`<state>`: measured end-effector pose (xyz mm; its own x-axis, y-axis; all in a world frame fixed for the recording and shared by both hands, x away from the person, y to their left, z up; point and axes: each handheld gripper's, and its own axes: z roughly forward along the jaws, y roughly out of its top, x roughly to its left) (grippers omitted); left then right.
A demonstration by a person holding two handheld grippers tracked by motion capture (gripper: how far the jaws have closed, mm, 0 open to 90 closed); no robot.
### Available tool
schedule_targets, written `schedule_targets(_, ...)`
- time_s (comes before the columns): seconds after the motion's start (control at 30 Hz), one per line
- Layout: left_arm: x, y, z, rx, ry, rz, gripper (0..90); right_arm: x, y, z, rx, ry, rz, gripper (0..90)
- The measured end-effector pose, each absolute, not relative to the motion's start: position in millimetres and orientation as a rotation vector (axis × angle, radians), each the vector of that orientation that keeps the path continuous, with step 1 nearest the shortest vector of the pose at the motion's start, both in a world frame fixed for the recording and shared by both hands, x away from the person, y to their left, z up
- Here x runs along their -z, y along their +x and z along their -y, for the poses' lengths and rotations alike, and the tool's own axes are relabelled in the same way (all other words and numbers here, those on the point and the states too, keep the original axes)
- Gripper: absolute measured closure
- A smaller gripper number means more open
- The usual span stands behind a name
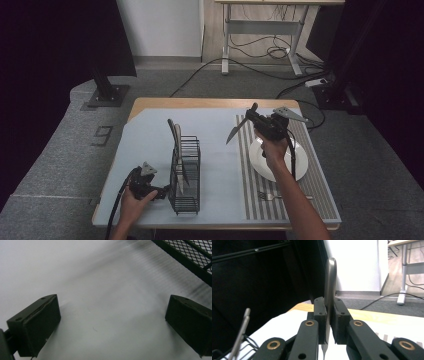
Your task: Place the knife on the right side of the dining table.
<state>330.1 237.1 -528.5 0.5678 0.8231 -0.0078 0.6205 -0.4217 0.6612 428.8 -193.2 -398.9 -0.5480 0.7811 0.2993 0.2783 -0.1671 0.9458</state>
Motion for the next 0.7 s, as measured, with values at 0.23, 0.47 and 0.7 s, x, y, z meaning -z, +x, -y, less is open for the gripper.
schedule_targets(0.23, 529, 330, -237, -0.425, 2.180, -1.150, 0.0, 404, 437, 198, -1.738, 1.235, -1.703, 83.4)
schedule_targets(0.47, 529, 330, -237, -0.426, 2.180, -1.150, 0.0, 407, 447, 206, -1.712, 1.268, -1.682, 83.4)
schedule_targets(0.7, 529, 330, -237, -0.425, 2.180, -1.149, 0.0, 410, 453, 217, -1.712, 1.294, -1.641, 83.4)
